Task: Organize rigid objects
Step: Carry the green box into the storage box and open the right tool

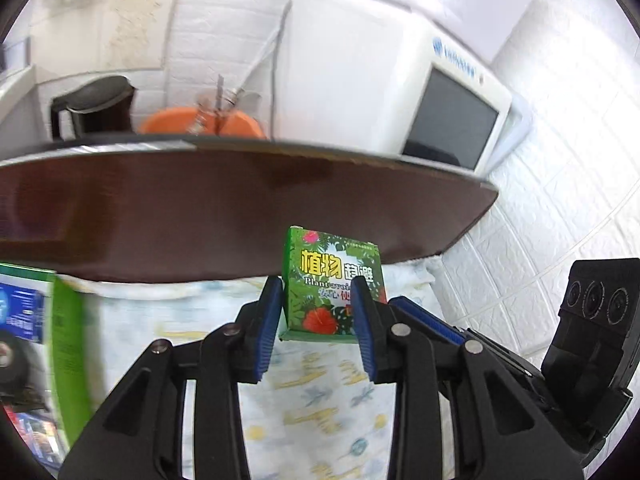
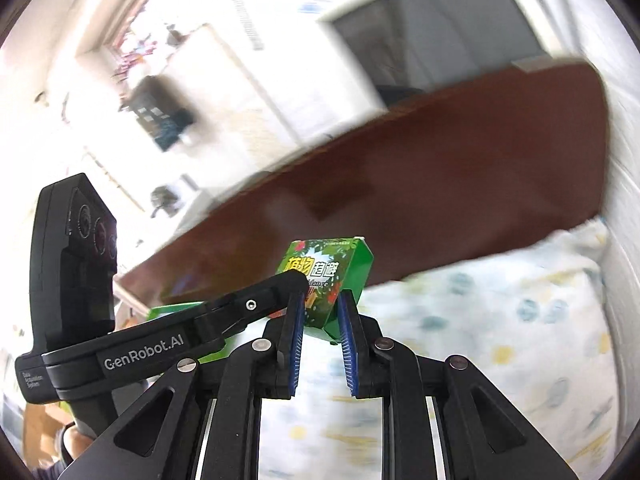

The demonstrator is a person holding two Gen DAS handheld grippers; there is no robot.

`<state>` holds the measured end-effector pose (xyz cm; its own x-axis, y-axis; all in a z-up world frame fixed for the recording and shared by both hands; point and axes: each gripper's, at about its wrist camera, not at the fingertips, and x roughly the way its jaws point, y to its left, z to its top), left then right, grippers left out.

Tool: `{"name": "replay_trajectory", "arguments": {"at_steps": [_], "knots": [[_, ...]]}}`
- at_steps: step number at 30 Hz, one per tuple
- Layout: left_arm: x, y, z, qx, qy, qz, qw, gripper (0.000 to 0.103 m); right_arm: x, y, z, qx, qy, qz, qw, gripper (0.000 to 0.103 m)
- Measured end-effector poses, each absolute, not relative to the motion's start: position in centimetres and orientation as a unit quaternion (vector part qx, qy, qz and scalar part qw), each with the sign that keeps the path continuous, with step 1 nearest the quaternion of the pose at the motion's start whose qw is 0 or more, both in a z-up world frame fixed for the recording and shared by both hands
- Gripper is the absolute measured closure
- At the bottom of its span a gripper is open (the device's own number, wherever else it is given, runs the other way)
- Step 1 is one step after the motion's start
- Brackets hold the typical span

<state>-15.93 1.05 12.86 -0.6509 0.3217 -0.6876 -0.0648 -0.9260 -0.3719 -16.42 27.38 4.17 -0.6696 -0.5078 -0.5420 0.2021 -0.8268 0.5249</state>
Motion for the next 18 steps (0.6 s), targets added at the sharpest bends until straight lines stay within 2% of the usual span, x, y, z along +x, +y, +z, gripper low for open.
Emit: {"name": "replay_trajectory", "arguments": {"at_steps": [6,13,16,18], "knots": [[-10.1,-6.1,14.7,-0.371,-0.169,0.911,0.058,0.071,-16.6,16.8,7.2,0.342,-0.18,-0.886,0.258,0.082],[-6.5,-13.8,14.0,-0.343,-0.172,0.923,-0.002,0.071,-14.8,5.7,8.3,0.349,-0.142,-0.868,0.322,0.082],[-5.1,-15.5,13.4,-0.332,-0.177,0.927,-0.004,0.07,-13.9,2.2,7.3,0.366,-0.139,-0.857,0.337,0.081],[-4.7,-16.2,12.4,-0.349,-0.214,0.911,0.058,0.07,-13.3,-0.4,6.3,0.381,-0.136,-0.847,0.346,0.082]]}}
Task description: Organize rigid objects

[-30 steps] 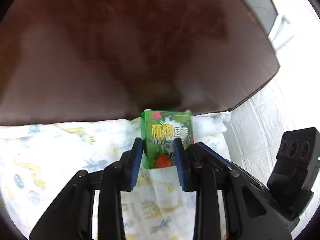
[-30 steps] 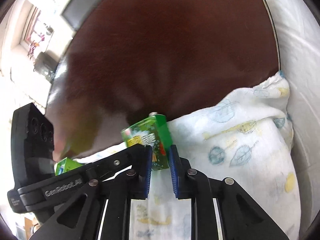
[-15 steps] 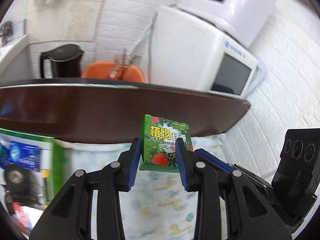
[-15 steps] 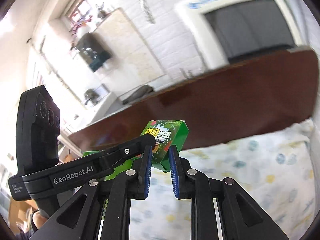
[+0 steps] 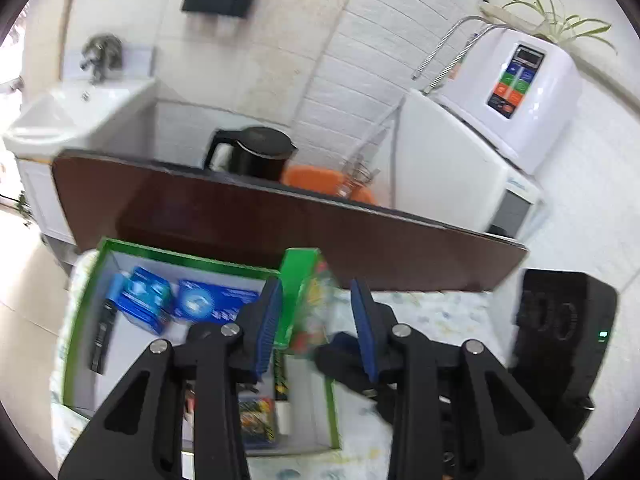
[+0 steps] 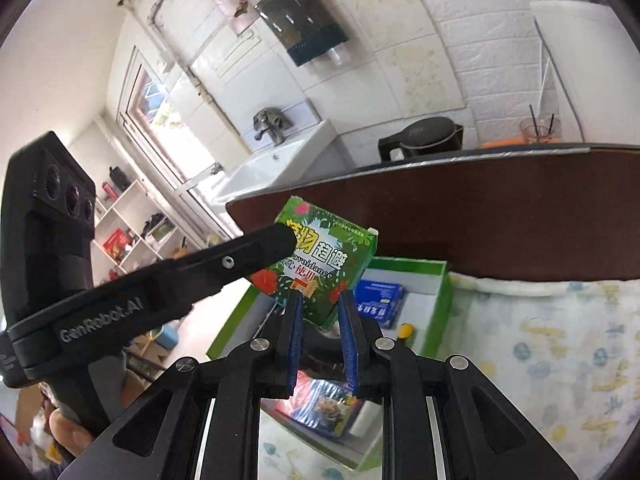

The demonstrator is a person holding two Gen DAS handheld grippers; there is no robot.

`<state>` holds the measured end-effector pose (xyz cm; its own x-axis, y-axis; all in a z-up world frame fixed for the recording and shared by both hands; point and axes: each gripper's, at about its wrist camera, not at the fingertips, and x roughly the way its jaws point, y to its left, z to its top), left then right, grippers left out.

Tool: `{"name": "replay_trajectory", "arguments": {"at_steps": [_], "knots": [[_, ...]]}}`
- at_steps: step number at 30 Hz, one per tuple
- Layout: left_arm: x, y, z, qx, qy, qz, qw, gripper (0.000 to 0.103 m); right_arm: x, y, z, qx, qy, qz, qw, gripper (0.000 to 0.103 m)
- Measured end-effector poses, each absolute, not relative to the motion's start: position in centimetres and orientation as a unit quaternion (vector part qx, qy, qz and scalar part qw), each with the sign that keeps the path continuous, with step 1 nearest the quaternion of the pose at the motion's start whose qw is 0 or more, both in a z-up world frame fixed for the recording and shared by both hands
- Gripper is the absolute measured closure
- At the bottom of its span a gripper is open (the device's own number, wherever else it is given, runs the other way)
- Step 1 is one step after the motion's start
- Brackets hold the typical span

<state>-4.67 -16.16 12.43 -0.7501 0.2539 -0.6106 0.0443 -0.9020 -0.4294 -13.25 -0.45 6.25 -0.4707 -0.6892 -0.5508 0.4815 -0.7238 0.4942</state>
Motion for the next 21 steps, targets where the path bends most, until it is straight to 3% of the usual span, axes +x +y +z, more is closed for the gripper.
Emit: {"name": "replay_trajectory", "arguments": {"at_steps": [2,6,11,15,17,21], "knots": [[-4.4,-16.1,11.6,-0.362,-0.214,0.905,0.064,0.072,-12.7,-2.9,5.3,0.397,-0.158,-0.815,0.391,0.082],[-3.8,-16.8,10.2,-0.367,-0.197,0.908,0.051,0.073,-11.3,-6.3,5.3,0.384,-0.086,-0.842,0.368,0.081],[-3.1,-19.3,9.8,-0.353,-0.2,0.914,0.012,0.072,-11.7,-6.0,4.7,0.407,-0.077,-0.846,0.337,0.082],[-2.7,-20.4,8.4,-0.357,-0.171,0.918,-0.042,0.064,-12.6,-4.9,3.5,0.434,-0.057,-0.835,0.334,0.082],[-2.3,-20.3,7.8,-0.361,-0.151,0.918,-0.066,0.05,-12.6,-4.6,3.0,0.446,-0.055,-0.835,0.316,0.082],[-1.4,-19.2,6.6,-0.369,-0.121,0.918,-0.085,0.038,-11.7,-4.2,2.5,0.447,-0.042,-0.84,0.305,0.082]]}}
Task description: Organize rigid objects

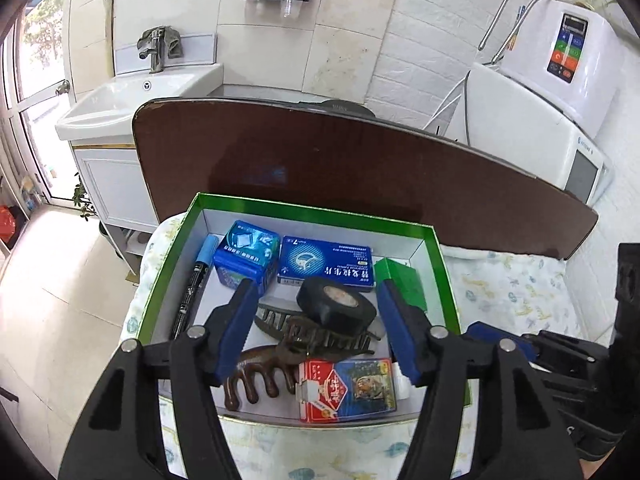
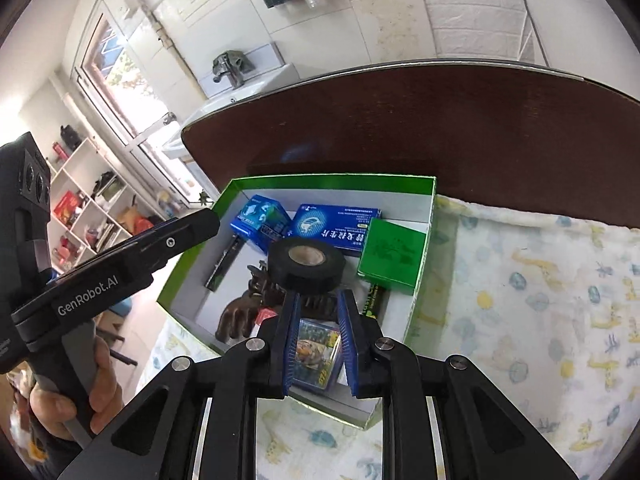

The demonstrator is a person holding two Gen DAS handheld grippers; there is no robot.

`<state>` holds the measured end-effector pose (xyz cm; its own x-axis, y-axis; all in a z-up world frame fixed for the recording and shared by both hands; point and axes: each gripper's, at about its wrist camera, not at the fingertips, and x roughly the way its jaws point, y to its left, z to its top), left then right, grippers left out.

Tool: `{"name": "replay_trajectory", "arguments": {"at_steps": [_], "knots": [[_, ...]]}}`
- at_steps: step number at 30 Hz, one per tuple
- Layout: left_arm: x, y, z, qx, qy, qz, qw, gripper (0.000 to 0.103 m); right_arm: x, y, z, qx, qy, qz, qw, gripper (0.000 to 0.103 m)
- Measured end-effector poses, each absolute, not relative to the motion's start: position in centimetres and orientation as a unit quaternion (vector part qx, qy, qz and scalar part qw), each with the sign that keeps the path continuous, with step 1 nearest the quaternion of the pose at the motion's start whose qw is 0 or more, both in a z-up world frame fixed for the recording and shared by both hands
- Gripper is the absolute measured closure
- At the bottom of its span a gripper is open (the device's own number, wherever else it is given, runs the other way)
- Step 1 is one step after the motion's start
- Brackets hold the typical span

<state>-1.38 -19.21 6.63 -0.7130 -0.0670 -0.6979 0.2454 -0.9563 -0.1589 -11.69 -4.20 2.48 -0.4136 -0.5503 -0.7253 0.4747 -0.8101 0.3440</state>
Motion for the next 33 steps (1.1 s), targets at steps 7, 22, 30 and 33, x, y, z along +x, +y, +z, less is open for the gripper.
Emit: {"name": "replay_trajectory", "arguments": {"at_steps": [7,22,30,33], "knots": [[0.5,-18.1,5.5,0.378,0.074,-0.914,0.125,0.025,-9.7,-3.6,2.2,0.437,-0.029,-0.852,0.286,0.053],[3.7,-15.4,4.9,0.385,0.009,-0.909,0.159,0.018,-6.7,-1.2,1.3,0.446,-0.035,-0.86,0.244,0.051],[6.4,-14.7,5.3,0.376,0.011,-0.911,0.168,0.016,-4.9,-0.3,1.4,0.439,-0.035,-0.869,0.226,0.051],[6.9,-15.0,4.9,0.386,0.025,-0.909,0.154,0.015,-4.1,-0.1,1.6,0.435,-0.026,-0.873,0.218,0.048]]}}
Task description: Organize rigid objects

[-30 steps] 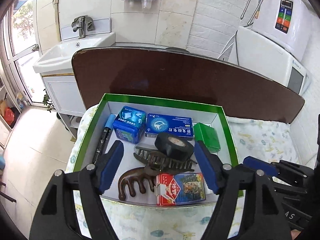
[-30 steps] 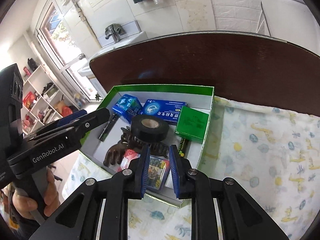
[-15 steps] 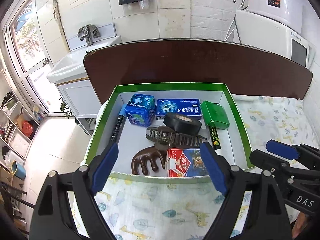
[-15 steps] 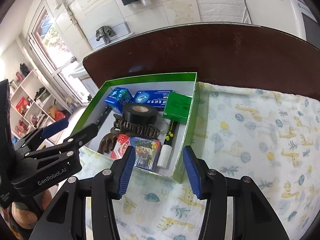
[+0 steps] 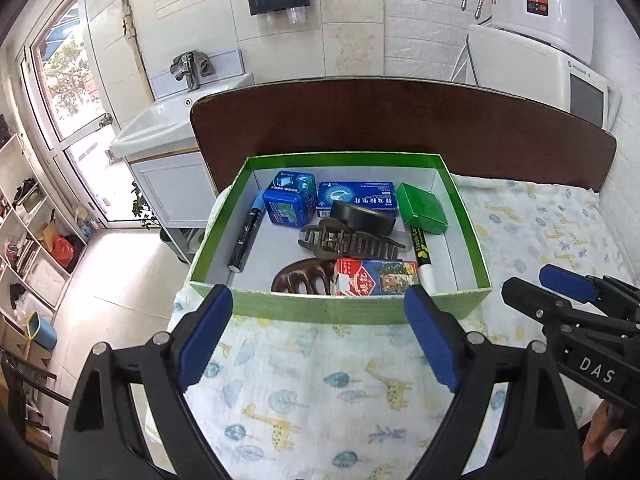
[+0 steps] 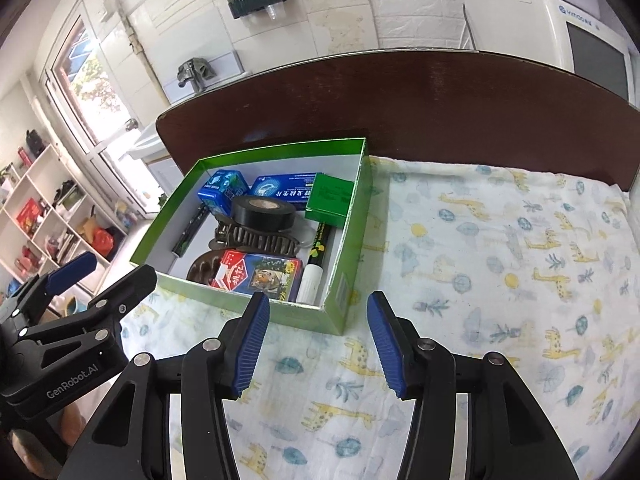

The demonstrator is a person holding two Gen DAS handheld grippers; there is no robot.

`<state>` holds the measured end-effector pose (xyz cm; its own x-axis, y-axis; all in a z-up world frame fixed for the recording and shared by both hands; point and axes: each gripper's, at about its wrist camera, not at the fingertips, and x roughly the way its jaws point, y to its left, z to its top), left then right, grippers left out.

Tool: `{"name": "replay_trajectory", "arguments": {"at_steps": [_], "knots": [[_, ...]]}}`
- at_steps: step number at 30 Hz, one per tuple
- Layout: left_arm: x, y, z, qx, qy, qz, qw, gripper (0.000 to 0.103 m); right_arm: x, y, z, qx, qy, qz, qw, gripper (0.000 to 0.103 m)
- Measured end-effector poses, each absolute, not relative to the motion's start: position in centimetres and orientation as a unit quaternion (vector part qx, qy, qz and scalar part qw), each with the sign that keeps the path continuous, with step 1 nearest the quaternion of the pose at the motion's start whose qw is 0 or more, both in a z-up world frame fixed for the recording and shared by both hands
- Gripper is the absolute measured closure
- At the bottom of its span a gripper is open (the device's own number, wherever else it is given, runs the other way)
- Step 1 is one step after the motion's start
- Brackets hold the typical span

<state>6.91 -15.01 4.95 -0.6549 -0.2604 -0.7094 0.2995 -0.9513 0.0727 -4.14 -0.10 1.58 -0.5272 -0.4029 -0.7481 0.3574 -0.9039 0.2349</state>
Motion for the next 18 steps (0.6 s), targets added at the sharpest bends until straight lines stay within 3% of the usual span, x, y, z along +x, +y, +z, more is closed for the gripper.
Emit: {"name": "replay_trajectory", "arguments": {"at_steps": [3,5,18], "knots": [[7.4,-15.3,4.6,0.389,0.039,-0.91,0.14,0.013,-3.6,0.1,1.6,0.434,-0.018,-0.874,0.217,0.043],[7.6,-15.4,4.6,0.384,0.039,-0.911,0.144,0.004,-3.3,0.3,1.7,0.431,-0.017,-0.876,0.216,0.043],[8.9,-14.4,5.1,0.37,0.036,-0.915,0.156,0.004,-2.0,0.5,2.0,0.429,-0.013,-0.875,0.222,0.042]]}}
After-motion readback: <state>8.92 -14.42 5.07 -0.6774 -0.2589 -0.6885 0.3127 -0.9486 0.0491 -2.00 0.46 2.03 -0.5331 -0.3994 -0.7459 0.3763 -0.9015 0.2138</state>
